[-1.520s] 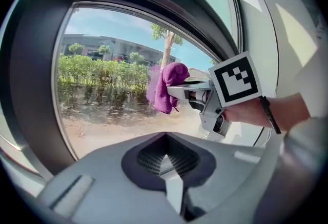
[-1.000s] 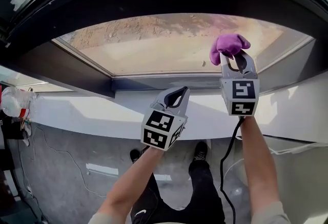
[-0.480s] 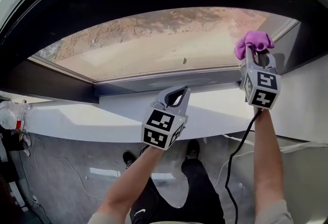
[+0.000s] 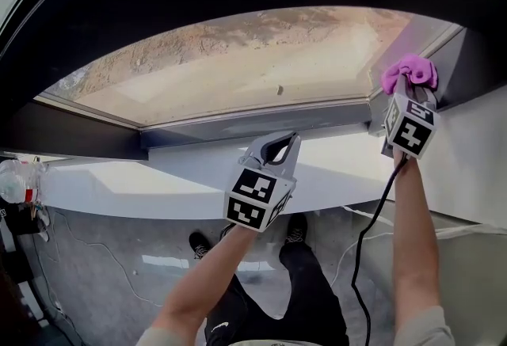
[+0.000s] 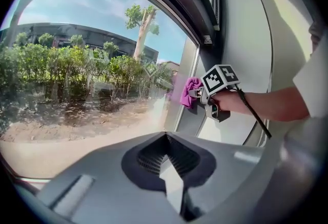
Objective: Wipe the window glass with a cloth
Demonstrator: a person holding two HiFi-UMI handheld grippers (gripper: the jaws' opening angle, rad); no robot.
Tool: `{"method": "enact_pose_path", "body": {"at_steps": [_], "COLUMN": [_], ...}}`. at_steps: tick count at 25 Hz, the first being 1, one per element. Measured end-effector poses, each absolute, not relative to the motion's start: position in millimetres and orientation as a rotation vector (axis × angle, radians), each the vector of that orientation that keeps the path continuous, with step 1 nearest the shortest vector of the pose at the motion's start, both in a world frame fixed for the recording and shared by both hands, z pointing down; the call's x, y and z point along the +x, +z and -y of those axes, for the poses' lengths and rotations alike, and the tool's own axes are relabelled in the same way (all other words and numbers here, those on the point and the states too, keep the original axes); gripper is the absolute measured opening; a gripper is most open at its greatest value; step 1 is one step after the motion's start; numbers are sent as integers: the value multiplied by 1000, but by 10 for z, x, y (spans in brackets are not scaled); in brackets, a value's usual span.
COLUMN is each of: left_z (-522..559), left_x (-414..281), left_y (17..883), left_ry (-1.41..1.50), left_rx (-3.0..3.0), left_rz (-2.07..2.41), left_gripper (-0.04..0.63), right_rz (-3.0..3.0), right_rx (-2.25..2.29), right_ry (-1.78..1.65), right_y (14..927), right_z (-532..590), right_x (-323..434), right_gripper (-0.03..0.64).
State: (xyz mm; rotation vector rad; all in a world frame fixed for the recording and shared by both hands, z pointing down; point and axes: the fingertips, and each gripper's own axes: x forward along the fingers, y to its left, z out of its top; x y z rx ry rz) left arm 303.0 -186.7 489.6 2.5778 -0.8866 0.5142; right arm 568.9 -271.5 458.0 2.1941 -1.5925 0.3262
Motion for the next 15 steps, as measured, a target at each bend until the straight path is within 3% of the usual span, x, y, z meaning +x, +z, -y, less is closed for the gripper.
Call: {"method": "enact_pose_path", "body": {"at_steps": [10, 15], "left_z": [1923, 1960], "left_x": [2710, 2288], "left_y": [5155, 5267], "left_ry": [507, 495], "left_rx": [2552, 2511], "left_rz": [933, 993], "left_gripper": [0, 0], "right_rz": [1465, 1559], "right_rx": [2254, 2205], "right_ry": [452, 388], "right_y": [4934, 4986], "right_z": [2741, 2761], "right_x": [5847, 5452], "right_gripper": [103, 101]}}
